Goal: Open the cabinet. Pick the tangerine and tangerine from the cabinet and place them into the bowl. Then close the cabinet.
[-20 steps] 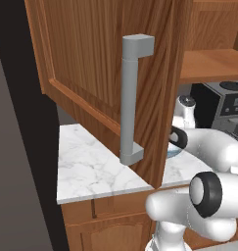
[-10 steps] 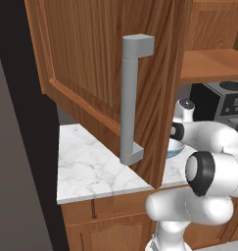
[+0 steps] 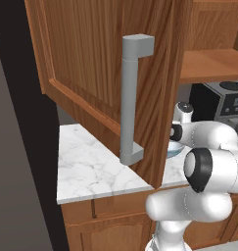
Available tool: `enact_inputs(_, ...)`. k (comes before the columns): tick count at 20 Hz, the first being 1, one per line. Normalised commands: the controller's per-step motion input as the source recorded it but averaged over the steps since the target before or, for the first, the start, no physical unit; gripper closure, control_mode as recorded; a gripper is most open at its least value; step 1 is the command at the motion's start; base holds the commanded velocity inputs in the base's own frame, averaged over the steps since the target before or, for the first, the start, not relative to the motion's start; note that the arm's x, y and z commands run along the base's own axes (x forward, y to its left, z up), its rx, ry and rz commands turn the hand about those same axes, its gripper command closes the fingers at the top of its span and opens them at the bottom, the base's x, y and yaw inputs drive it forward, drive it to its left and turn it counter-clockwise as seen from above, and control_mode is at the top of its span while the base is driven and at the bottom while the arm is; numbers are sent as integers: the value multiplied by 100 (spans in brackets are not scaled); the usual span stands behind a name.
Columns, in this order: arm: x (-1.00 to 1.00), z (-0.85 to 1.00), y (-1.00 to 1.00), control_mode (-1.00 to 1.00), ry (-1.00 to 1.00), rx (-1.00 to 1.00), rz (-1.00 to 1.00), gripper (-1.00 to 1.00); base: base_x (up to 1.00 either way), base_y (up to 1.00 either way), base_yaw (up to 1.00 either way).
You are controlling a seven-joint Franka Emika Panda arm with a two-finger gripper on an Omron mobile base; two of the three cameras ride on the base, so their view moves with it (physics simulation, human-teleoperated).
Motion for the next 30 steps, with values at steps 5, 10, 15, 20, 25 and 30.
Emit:
enact_inputs(5,0,4,0,-100,0,0,0,-100,0,0,0)
enact_inputs(10,0,25,0,-100,0,0,-1,-100,0,0,0)
enact_inputs(15,-12,73,-2,-100,-2,0,-7,-100,0,0,0)
enact_inputs(20,-29,74,-18,-100,-1,1,-13,-100,0,0,0)
enact_inputs(25,-34,71,-24,-100,0,7,-17,-100,0,0,0)
enact_inputs(30,-30,76,-20,-100,0,7,-19,-100,0,0,0)
